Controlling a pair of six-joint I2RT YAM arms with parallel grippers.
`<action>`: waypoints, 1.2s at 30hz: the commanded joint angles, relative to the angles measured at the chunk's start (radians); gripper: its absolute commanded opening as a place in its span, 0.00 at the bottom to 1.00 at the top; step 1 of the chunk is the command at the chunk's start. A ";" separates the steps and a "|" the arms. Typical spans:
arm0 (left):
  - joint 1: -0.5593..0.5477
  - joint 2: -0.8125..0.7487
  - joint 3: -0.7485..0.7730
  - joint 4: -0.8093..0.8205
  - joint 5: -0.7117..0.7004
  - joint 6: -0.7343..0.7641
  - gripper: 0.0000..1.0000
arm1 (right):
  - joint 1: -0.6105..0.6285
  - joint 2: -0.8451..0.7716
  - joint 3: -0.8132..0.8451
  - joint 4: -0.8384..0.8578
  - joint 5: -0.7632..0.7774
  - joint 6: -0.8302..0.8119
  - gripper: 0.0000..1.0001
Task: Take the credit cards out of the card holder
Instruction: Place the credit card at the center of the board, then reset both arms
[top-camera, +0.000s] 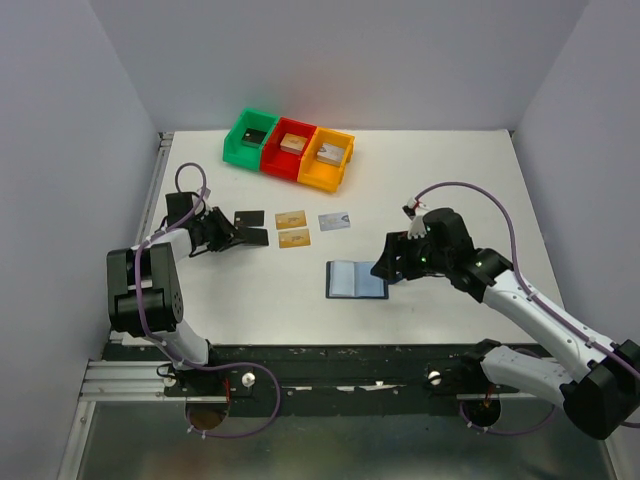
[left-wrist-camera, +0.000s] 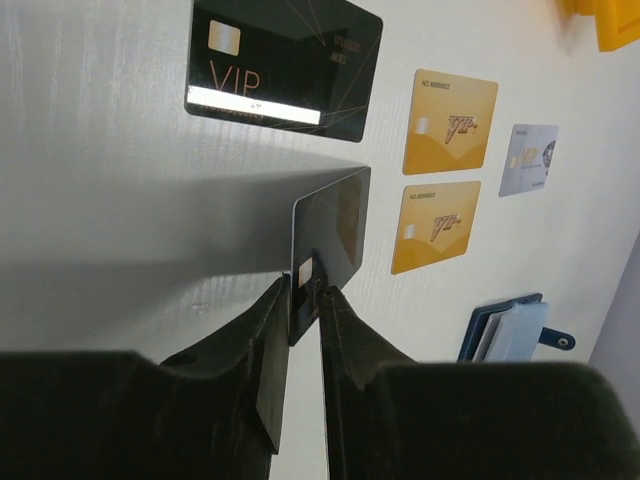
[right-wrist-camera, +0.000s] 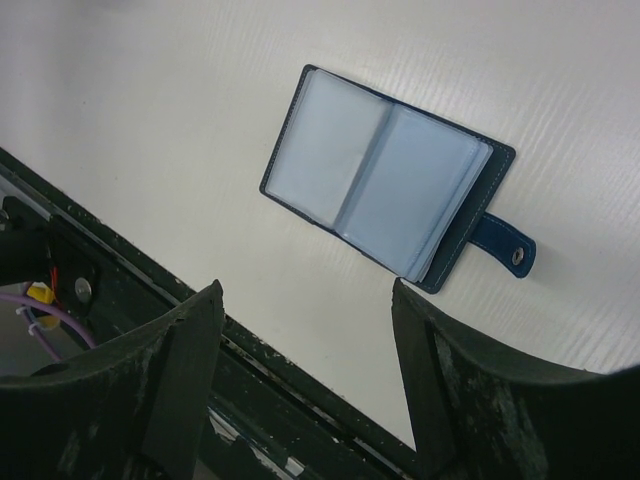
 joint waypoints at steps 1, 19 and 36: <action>0.012 -0.021 0.027 -0.065 -0.055 0.030 0.32 | 0.003 -0.005 -0.022 0.020 -0.011 -0.005 0.76; -0.087 -0.481 -0.031 -0.238 -0.664 -0.044 0.99 | 0.003 -0.126 -0.055 -0.048 0.289 -0.023 0.77; -0.366 -0.773 -0.177 -0.422 -0.843 -0.265 0.99 | 0.003 -0.335 -0.160 -0.005 0.478 0.004 0.77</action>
